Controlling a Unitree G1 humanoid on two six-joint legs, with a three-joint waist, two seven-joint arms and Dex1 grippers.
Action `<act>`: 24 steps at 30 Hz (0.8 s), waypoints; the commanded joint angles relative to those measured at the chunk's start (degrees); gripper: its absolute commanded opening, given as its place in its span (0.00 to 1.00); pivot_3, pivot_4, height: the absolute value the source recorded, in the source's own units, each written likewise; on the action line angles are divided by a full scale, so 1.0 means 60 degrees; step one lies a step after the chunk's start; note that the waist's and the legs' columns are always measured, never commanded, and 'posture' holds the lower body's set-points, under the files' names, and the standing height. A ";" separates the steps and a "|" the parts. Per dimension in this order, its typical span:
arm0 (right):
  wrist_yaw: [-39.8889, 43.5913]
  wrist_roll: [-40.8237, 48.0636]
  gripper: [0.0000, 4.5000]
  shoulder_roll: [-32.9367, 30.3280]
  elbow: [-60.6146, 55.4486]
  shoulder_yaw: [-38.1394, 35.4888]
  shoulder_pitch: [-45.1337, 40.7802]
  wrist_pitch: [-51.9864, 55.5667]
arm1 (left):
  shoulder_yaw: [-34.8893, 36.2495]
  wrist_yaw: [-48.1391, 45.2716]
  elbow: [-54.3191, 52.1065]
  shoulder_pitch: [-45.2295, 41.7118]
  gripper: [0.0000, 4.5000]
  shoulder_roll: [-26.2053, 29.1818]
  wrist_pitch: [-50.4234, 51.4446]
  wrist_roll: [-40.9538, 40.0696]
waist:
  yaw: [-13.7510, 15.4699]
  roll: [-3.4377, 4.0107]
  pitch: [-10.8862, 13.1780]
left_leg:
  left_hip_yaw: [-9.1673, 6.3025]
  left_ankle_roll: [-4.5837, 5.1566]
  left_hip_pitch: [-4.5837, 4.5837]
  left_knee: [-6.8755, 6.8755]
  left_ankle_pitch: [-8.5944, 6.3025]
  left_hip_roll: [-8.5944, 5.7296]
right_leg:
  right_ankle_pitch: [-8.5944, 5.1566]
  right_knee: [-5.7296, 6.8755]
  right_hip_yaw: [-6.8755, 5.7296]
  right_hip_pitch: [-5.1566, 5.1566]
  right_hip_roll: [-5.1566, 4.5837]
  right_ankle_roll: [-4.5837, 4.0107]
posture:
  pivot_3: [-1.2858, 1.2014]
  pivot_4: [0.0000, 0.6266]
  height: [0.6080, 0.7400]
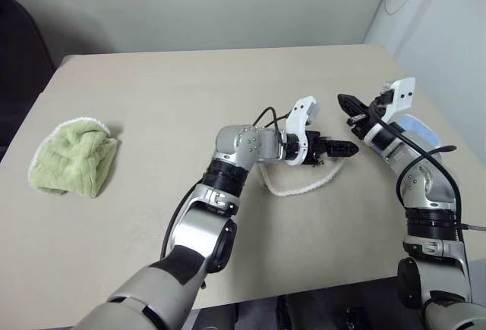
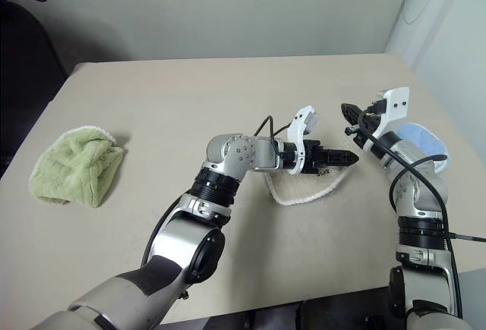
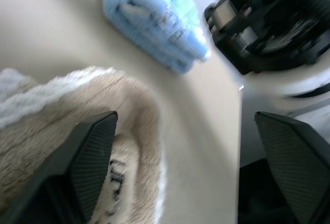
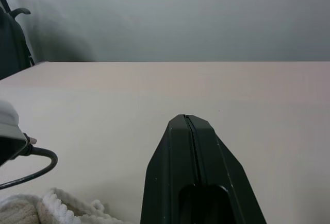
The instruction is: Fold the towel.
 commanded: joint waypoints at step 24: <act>0.5787 -0.1356 0.87 -0.3835 -0.2767 0.2626 0.2067 -0.2706 | 0.3468 0.0522 -0.4287 0.3877 1.00 0.4233 -0.0595 -0.1234 | -0.0062 -0.0003 -0.0002 | -0.0003 0.0000 -0.0007 0.0021 0.0003 0.0002 | 0.0008 -0.0001 -0.0008 0.0006 0.0008 0.0007 | 0.52 0.24 1.00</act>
